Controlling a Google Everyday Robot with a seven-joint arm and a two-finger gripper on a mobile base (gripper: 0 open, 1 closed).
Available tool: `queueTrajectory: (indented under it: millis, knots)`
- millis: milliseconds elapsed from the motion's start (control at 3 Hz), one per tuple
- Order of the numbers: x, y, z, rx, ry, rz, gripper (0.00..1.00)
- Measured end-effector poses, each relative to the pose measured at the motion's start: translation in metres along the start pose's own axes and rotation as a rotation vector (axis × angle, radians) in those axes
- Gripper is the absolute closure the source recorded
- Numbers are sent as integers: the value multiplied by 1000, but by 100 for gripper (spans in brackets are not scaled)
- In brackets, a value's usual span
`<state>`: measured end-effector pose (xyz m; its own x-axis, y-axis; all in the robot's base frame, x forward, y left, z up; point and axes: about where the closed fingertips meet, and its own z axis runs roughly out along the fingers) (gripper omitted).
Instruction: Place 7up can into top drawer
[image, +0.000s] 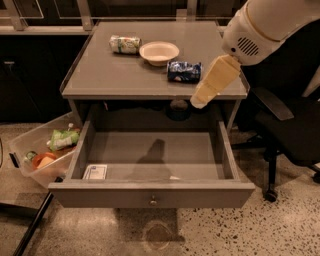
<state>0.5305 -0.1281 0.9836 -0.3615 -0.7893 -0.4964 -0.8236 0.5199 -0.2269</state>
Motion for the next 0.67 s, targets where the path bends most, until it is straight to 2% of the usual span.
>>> queueTrajectory:
  millis: [333, 667]
  knots:
    - [-12, -9, 13, 21, -36, 39, 0]
    - [-42, -28, 40, 54, -107, 90, 0]
